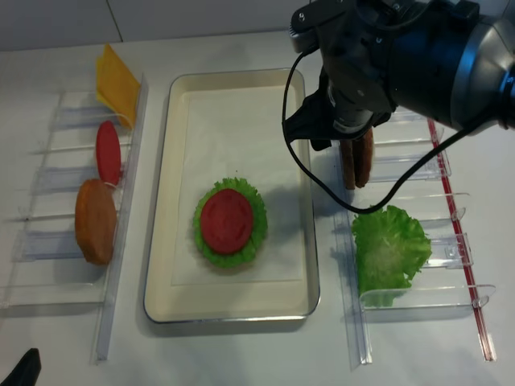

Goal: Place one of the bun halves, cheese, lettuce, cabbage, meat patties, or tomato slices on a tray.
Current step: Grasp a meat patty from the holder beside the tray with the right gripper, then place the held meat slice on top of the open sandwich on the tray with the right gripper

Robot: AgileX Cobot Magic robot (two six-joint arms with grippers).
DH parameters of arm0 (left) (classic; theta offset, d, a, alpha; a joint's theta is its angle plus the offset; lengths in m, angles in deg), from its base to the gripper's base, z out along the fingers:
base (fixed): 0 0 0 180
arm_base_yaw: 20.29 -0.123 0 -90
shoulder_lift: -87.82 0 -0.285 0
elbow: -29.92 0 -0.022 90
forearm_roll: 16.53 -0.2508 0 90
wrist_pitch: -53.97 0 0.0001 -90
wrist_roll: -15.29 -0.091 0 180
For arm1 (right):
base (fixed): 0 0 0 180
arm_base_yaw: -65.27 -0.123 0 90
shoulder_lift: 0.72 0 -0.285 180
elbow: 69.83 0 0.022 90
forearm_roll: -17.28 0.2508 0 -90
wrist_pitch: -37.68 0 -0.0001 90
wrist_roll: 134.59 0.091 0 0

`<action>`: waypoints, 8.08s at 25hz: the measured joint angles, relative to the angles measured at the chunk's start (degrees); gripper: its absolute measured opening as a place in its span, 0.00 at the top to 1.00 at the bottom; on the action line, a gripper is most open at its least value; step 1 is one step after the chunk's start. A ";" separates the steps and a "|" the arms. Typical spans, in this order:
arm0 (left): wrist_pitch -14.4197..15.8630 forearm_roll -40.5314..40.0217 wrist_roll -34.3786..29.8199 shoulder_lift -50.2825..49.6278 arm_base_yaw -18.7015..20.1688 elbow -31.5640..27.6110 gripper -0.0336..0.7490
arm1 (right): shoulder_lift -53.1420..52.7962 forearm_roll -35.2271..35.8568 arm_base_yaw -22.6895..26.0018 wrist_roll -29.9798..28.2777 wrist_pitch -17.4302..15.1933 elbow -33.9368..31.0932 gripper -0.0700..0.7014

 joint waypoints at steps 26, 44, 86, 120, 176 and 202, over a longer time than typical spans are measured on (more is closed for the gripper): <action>0.00 0.00 0.00 0.00 0.00 0.00 0.29 | 3.95 -1.15 0.00 1.53 -1.16 0.00 0.71; 0.00 0.00 0.00 0.00 0.00 0.00 0.29 | -6.77 -0.38 -2.05 1.50 -2.55 0.00 0.71; 0.00 0.00 0.00 0.00 0.00 0.00 0.29 | 5.30 96.68 9.69 -79.94 -0.30 -6.92 0.71; 0.00 0.00 0.00 0.00 0.00 0.00 0.30 | 14.24 105.45 15.66 -85.17 -8.86 -6.92 0.71; 0.00 0.00 0.00 0.00 0.00 0.00 0.30 | 18.07 107.98 15.81 -85.44 -8.46 -6.92 0.71; 0.00 0.00 0.00 0.00 0.00 0.00 0.31 | 12.71 103.00 18.43 -89.42 -2.65 -6.92 0.01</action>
